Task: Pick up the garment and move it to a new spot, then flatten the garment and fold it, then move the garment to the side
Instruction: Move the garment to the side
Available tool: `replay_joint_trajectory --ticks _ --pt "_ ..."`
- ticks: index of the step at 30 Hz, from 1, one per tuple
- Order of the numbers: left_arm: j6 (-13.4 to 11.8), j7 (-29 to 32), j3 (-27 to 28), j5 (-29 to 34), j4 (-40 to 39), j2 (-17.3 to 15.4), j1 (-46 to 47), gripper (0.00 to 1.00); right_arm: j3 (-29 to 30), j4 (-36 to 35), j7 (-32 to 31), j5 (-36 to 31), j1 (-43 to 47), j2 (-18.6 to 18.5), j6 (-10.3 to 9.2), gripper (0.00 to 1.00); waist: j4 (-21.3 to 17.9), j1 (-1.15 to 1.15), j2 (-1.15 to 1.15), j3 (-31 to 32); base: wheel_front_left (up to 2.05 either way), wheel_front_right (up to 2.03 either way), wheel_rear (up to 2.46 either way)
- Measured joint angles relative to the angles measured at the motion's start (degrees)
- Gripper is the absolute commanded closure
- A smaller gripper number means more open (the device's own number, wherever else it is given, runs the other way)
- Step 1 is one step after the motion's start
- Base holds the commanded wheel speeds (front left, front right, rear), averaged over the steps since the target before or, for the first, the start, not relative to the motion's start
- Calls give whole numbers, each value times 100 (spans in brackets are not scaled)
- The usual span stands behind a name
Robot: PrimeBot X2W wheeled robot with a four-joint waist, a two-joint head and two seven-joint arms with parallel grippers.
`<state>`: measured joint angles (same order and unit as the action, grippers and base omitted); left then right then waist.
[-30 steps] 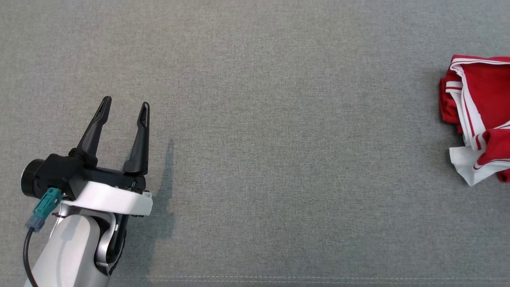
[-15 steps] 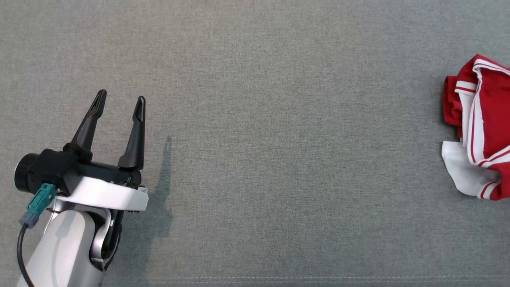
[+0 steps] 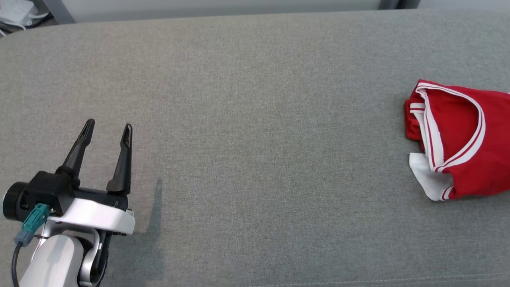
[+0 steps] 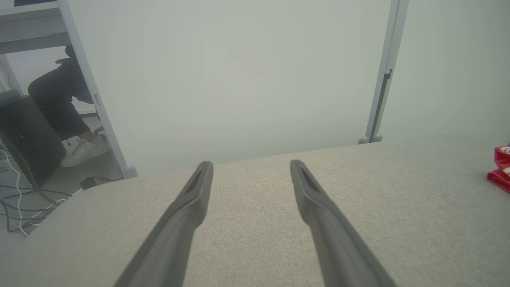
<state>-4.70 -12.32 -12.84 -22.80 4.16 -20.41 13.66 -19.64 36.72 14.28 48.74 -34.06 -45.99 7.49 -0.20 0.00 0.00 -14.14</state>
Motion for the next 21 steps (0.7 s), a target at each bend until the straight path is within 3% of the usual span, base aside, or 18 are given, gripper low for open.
replay_joint_trajectory --ticks 4,10,15,21 --pt "-93 81 63 -31 -144 -69 -280 0 881 -1013 7 -1080 795 912 0 0 -30 0 0 314 0 0 0" --pt "-159 234 129 -111 -398 -174 -672 0 1243 -2295 10 -2197 1820 2275 0 0 -32 0 0 711 0 0 0" --pt "-280 247 186 -201 -557 -196 -1077 0 1389 -2991 -276 -2666 2413 2963 0 0 24 0 0 985 0 0 0" --pt "-357 242 196 -263 -690 -172 -1540 0 1451 -3515 -628 -3199 3077 3372 0 0 88 0 0 1267 0 0 0"
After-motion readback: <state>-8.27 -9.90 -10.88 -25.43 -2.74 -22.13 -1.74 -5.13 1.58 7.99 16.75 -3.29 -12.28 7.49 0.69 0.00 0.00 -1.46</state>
